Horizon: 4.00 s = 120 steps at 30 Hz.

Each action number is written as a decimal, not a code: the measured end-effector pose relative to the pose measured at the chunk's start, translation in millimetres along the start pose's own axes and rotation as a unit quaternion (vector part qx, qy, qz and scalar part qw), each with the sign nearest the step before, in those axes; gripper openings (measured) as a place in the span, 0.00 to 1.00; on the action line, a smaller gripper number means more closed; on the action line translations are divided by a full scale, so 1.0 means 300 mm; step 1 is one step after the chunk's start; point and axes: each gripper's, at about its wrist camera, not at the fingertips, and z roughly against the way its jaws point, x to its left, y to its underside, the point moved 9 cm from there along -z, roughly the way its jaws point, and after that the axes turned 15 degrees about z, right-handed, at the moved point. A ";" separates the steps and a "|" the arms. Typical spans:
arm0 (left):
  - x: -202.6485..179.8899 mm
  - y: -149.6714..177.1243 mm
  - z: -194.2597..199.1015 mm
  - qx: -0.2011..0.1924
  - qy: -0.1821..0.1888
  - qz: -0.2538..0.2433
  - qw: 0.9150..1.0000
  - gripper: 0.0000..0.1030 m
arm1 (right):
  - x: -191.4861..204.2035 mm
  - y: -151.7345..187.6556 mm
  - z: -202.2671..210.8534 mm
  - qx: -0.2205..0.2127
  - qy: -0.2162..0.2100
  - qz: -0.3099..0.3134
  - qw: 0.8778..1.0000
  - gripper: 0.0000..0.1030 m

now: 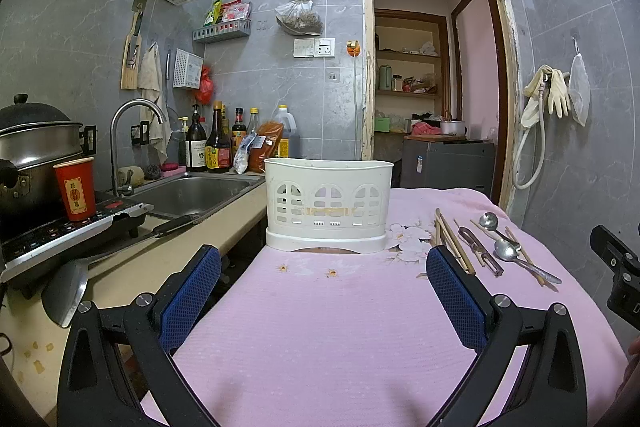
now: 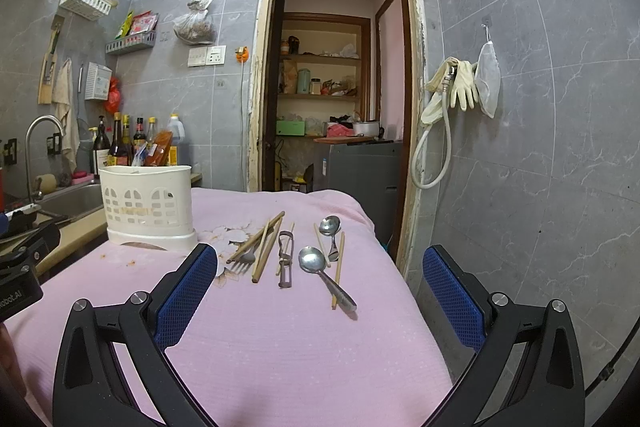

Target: Organize utensils

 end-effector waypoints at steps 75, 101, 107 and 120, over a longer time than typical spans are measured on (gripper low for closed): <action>-0.480 0.398 -1.155 0.391 0.066 -0.234 0.888 0.24 | -0.057 0.190 -1.059 0.270 -0.228 0.132 0.926 0.48; -0.539 0.365 -1.301 0.427 0.038 -0.157 0.889 0.05 | -0.019 0.205 -1.203 0.303 -0.217 0.148 0.916 0.53; -0.516 0.339 -1.252 0.408 0.048 -0.118 0.904 0.05 | -0.025 0.201 -1.200 0.297 -0.214 0.140 0.920 0.33; -0.475 0.186 -1.020 0.294 0.135 -0.048 0.945 0.05 | -0.048 0.056 -1.057 0.158 -0.182 0.152 0.959 0.29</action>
